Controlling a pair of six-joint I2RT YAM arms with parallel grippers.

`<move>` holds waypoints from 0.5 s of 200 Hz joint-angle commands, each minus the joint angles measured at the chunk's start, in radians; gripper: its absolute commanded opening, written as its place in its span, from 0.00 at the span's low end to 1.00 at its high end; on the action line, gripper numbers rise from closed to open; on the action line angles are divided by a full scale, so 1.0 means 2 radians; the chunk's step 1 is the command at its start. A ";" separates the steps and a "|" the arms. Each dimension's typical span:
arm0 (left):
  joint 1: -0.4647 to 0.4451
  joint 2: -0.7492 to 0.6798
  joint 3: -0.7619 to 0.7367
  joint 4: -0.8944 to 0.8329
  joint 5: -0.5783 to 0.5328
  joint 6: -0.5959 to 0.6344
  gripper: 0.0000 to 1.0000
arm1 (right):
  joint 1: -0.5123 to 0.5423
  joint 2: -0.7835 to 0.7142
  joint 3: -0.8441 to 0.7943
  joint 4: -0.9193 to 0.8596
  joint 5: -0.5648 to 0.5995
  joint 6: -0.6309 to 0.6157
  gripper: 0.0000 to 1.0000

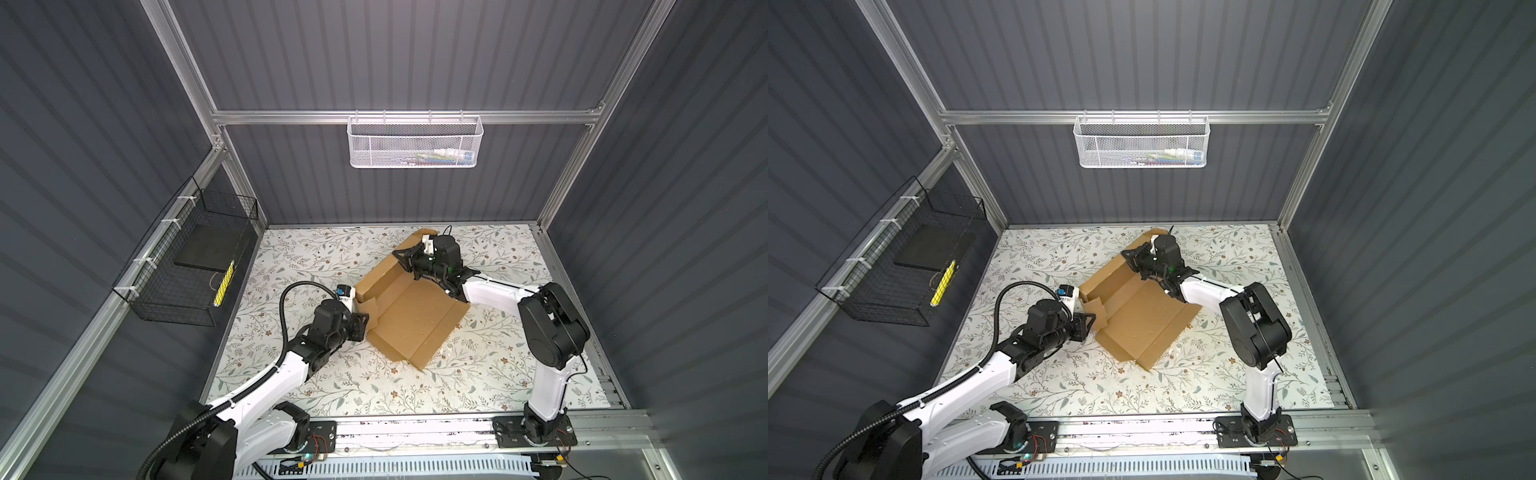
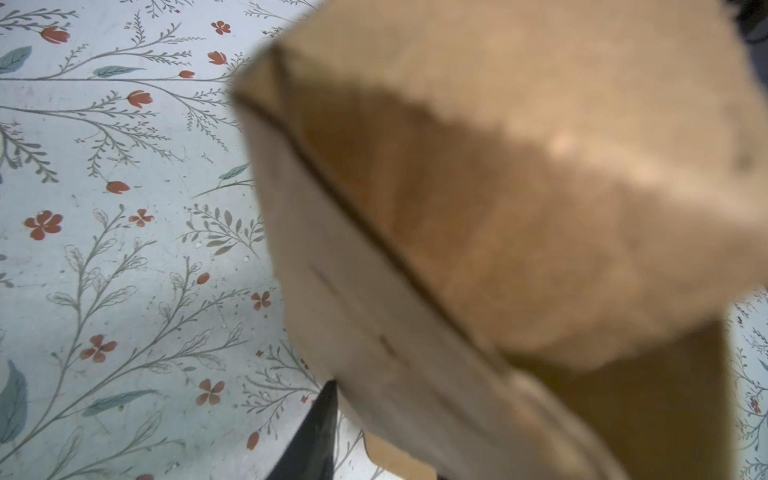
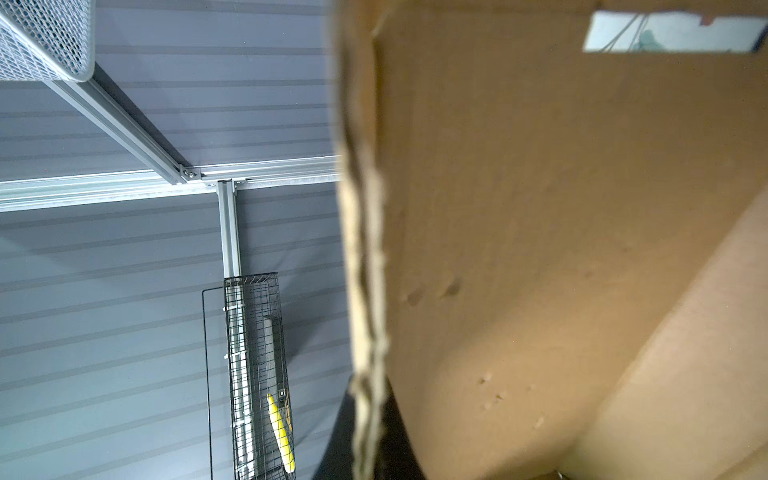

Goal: Fold the paper box

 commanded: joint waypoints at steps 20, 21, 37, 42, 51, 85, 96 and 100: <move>-0.048 0.020 0.024 0.025 -0.102 -0.037 0.37 | 0.000 0.010 0.011 0.008 -0.002 0.001 0.07; -0.049 0.021 0.024 0.025 -0.104 -0.037 0.37 | 0.000 0.010 0.011 0.008 -0.002 0.001 0.07; -0.064 0.029 0.028 0.023 -0.140 -0.050 0.37 | 0.001 0.011 0.011 0.009 -0.002 0.002 0.07; -0.067 0.031 0.030 0.022 -0.150 -0.052 0.37 | 0.001 0.011 0.010 0.011 -0.002 0.002 0.07; -0.073 0.036 0.033 0.018 -0.169 -0.060 0.37 | 0.000 0.010 0.008 0.012 -0.002 0.002 0.07; -0.084 0.047 0.034 0.013 -0.218 -0.085 0.37 | 0.000 0.004 -0.006 0.021 -0.005 0.002 0.07; -0.086 0.048 0.033 0.013 -0.227 -0.090 0.37 | 0.000 0.001 -0.013 0.023 -0.006 0.000 0.07; -0.087 0.049 0.032 0.013 -0.229 -0.092 0.37 | -0.001 -0.001 -0.016 0.023 -0.006 -0.001 0.07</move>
